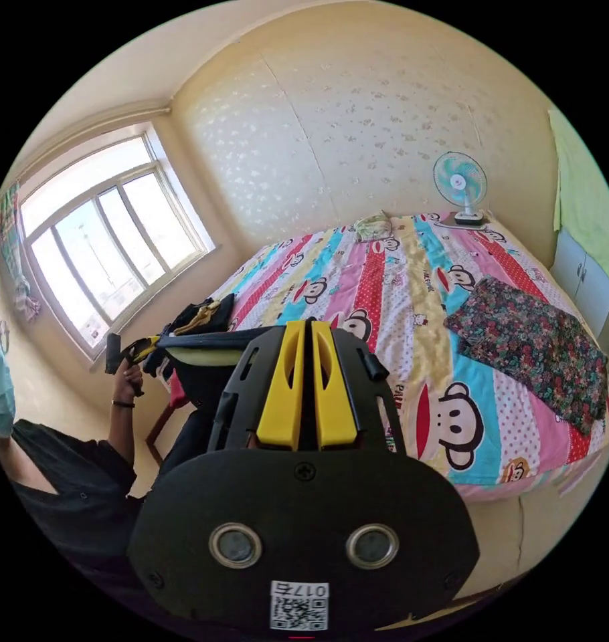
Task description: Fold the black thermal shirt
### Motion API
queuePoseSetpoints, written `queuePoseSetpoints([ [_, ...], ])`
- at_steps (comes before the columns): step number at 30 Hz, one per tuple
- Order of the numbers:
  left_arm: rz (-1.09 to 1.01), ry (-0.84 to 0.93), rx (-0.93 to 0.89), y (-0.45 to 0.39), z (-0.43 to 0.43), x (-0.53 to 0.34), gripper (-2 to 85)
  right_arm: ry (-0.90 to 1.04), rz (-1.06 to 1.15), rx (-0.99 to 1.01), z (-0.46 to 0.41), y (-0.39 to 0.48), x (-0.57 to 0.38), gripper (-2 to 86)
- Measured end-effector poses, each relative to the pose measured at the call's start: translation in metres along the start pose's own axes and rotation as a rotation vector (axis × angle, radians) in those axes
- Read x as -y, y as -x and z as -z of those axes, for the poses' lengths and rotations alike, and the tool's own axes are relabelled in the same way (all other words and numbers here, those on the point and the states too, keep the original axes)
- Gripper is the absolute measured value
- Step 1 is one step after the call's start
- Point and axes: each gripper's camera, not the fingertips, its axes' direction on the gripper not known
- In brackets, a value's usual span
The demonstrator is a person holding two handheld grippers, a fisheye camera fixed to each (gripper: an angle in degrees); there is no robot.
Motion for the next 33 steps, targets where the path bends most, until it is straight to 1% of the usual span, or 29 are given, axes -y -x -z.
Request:
queuePoseSetpoints([
  [1,0.016,0.023,0.047,0.007,-0.014,0.01,4.8,0.069,-0.036,-0.016,-0.038,-0.016,0.024,3.5],
  [3,0.085,0.102,0.233,0.028,-0.06,0.03,9.2,0.191,-0.096,0.003,-0.089,-0.039,0.046,4.6],
  [4,0.092,0.12,0.261,0.03,-0.067,0.031,12.2,0.249,-0.128,0.025,-0.109,-0.047,0.05,6.1],
  [5,0.074,0.144,0.285,0.032,-0.077,0.03,18.2,0.263,-0.135,0.021,-0.115,-0.049,0.049,6.9],
  [7,0.021,0.138,0.299,0.03,-0.082,0.017,18.8,0.272,-0.107,-0.044,-0.123,-0.046,0.032,11.6],
  [9,-0.028,0.17,0.328,0.03,-0.087,-0.007,16.8,0.29,-0.086,-0.076,-0.127,-0.045,0.011,12.5],
  [11,-0.035,0.22,0.365,0.034,-0.093,-0.027,16.6,0.308,-0.091,-0.064,-0.132,-0.047,-0.015,12.7],
  [14,-0.023,0.313,0.39,0.043,-0.109,-0.058,16.4,0.319,-0.119,0.015,-0.136,-0.051,-0.056,12.5],
  [15,-0.022,0.362,0.396,0.047,-0.118,-0.068,16.1,0.355,-0.13,0.011,-0.142,-0.052,-0.069,12.0],
  [17,-0.027,0.403,0.399,0.051,-0.129,-0.079,14.5,0.421,-0.148,-0.044,-0.154,-0.055,-0.085,10.4],
  [19,-0.021,0.386,0.385,0.052,-0.13,-0.083,13.3,0.446,-0.129,-0.038,-0.163,-0.058,-0.096,8.4],
  [22,0.015,0.376,0.3,0.06,-0.13,-0.079,10.6,0.404,-0.074,-0.015,-0.155,-0.052,-0.097,5.7],
  [24,0.066,0.434,0.219,0.073,-0.139,-0.077,6.3,0.384,-0.071,0.001,-0.147,-0.049,-0.096,4.5],
  [25,0.079,0.445,0.208,0.076,-0.141,-0.077,5.2,0.382,-0.065,0.001,-0.143,-0.045,-0.096,4.1],
  [29,0.022,0.35,0.15,0.057,-0.121,-0.073,4.3,0.338,-0.047,-0.059,-0.121,-0.034,-0.105,3.4],
  [31,0.015,0.353,0.198,0.053,-0.123,-0.078,4.3,0.328,-0.112,-0.12,-0.124,-0.043,-0.125,3.1],
  [32,0.02,0.371,0.262,0.058,-0.131,-0.083,4.4,0.338,-0.134,-0.115,-0.13,-0.049,-0.131,3.0],
  [33,0.069,0.414,0.299,0.071,-0.142,-0.09,4.8,0.386,-0.21,-0.058,-0.148,-0.067,-0.143,2.9],
])
